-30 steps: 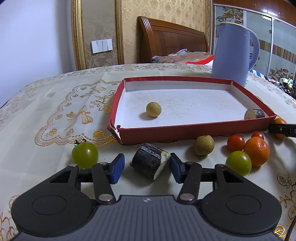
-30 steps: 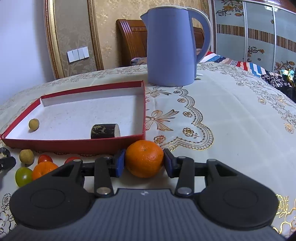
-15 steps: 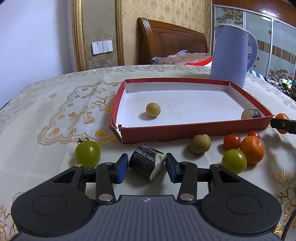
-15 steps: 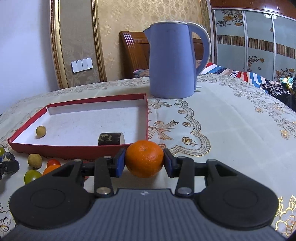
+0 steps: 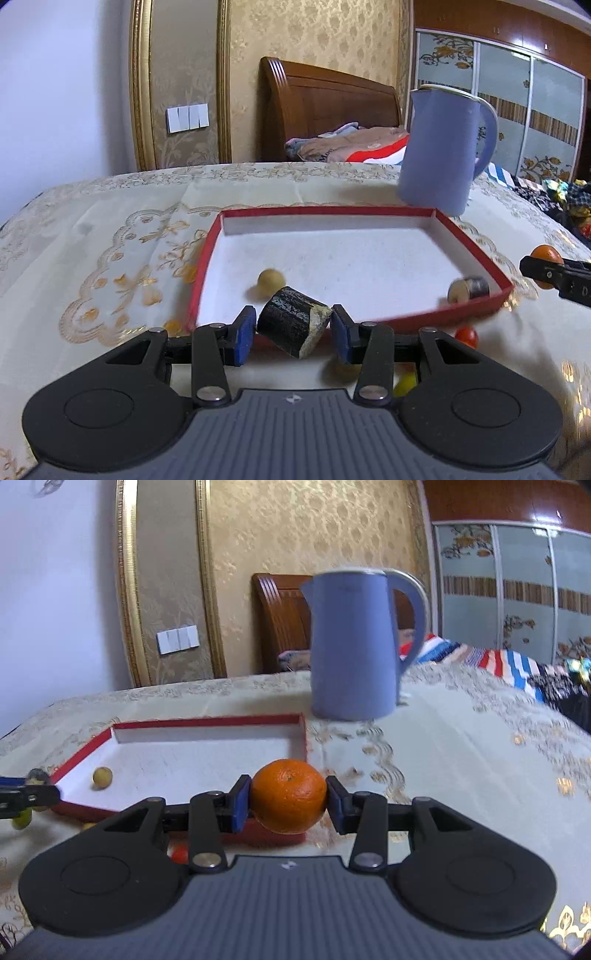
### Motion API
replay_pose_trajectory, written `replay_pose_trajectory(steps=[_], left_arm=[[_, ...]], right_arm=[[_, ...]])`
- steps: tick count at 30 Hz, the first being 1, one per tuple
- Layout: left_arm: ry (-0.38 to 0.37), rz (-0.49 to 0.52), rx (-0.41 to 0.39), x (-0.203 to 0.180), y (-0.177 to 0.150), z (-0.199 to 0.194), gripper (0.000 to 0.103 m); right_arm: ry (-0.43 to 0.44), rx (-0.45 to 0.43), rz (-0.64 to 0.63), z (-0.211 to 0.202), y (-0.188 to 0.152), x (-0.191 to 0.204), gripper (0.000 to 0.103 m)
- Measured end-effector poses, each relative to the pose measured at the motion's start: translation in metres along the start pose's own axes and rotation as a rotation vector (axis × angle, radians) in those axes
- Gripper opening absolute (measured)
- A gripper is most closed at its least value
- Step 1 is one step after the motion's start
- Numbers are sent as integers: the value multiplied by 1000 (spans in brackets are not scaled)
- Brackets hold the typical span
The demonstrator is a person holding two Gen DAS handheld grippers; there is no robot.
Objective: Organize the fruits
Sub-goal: 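Carry the cylinder and orange into the red tray and open both tools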
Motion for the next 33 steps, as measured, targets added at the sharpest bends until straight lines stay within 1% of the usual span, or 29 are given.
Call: replay_pose_trajectory(steps=[3, 7, 10, 12, 14, 20, 26, 33], left_arm=[[3, -15, 6, -7, 9, 19, 43], [46, -5, 1, -10, 21, 38, 43], [45, -12, 18, -10, 30, 53, 43], [71, -15, 17, -10, 35, 64, 43], [85, -5, 24, -10, 39, 75, 43], [123, -26, 52, -6, 42, 101, 43], [128, -45, 81, -1, 40, 111, 43], [141, -36, 106, -1, 38, 118, 43]], right_arm=[[3, 10, -24, 15, 5, 13, 40], [-15, 26, -45, 44, 12, 25, 40], [-19, 79, -29, 73, 18, 27, 40], [-33, 110, -25, 93, 22, 27, 40], [-45, 130, -42, 107, 24, 30, 40], [-57, 187, -59, 140, 22, 35, 40], [-70, 238, -66, 157, 18, 36, 40], [-77, 244, -71, 160, 17, 35, 40]])
Point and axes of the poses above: each gripper's, at about its wrist camera, not at the fingertips, and z roughly the way its jaws point, x to its left, y to its top, the point moved 3 cm from there along z, roughly the way its jaws point, and after that the axes turned 6 degrees about z, right-handed, at the moved point
